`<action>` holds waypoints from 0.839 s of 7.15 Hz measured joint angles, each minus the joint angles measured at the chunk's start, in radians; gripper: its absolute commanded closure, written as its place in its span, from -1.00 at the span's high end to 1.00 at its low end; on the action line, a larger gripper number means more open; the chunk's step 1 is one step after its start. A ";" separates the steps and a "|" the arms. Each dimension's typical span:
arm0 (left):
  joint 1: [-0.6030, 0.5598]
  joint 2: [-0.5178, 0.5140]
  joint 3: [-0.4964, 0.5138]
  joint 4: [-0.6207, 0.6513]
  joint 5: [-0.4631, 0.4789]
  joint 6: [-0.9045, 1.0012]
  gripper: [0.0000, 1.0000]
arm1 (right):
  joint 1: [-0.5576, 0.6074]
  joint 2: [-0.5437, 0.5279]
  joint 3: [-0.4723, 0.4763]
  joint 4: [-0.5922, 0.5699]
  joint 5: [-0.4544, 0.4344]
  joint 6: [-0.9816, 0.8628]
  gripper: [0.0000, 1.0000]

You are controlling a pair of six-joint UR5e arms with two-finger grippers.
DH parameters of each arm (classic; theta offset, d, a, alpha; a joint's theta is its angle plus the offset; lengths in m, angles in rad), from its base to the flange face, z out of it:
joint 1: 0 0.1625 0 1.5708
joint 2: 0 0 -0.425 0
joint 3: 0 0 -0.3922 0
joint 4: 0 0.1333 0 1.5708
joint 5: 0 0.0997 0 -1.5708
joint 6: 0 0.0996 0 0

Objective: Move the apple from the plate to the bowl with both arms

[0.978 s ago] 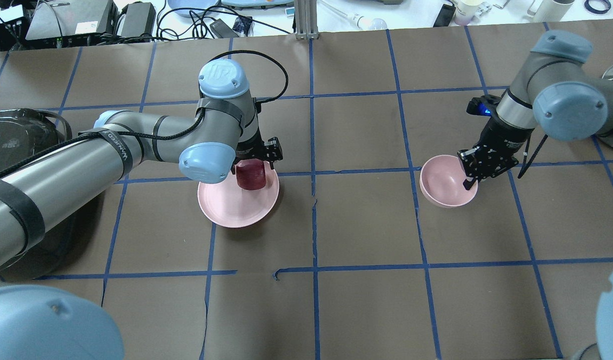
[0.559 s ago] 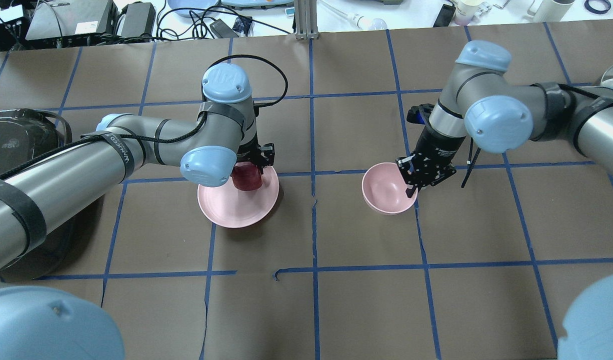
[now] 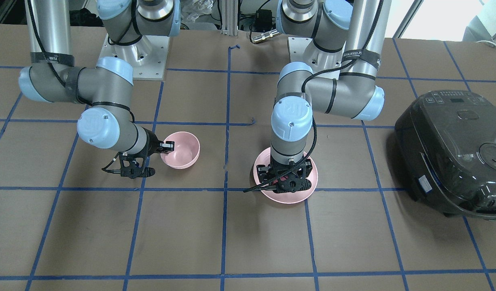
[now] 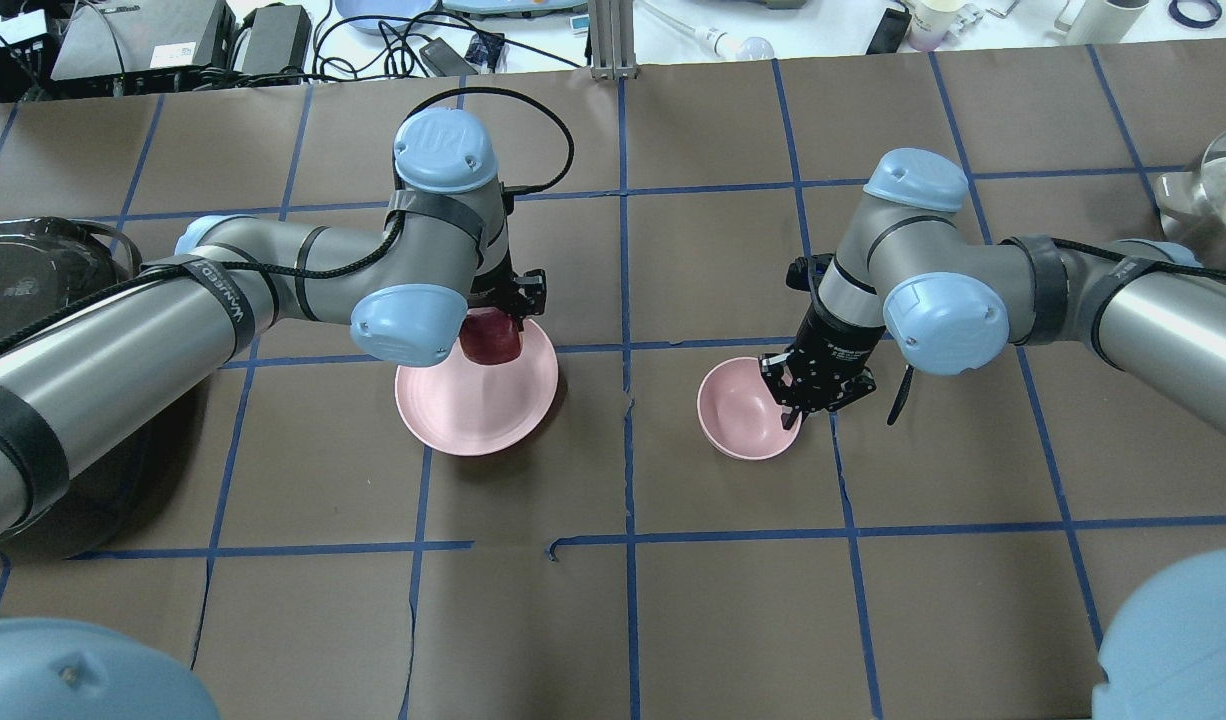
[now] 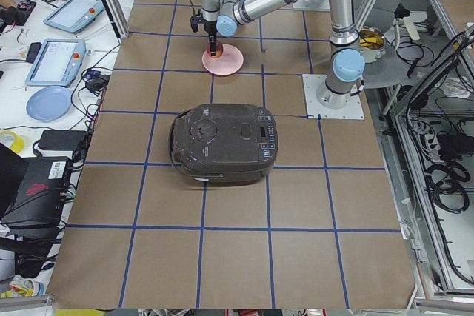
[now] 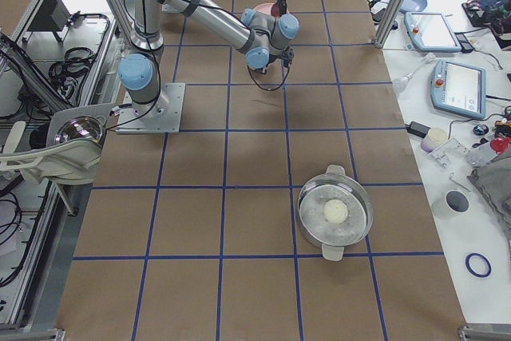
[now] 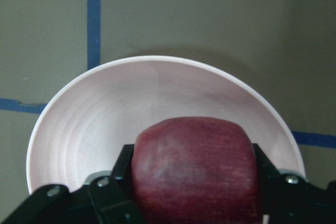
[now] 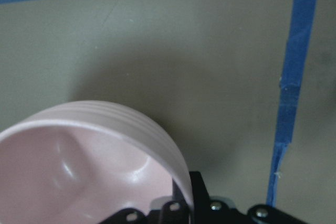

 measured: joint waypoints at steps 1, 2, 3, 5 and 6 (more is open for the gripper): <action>-0.006 0.013 0.010 -0.003 -0.004 -0.001 -0.57 | 0.001 -0.003 -0.001 -0.004 -0.001 0.002 1.00; -0.016 0.025 0.026 -0.008 -0.010 -0.003 -0.58 | 0.000 -0.011 -0.016 0.002 -0.004 0.006 1.00; -0.025 0.035 0.040 -0.013 -0.022 -0.008 -0.58 | -0.001 -0.027 -0.050 0.026 -0.008 0.008 1.00; -0.082 0.037 0.058 -0.011 -0.037 -0.046 -0.58 | -0.016 -0.066 -0.170 0.131 -0.028 0.002 1.00; -0.140 0.032 0.079 -0.009 -0.042 -0.106 -0.58 | -0.035 -0.084 -0.243 0.177 -0.070 -0.003 1.00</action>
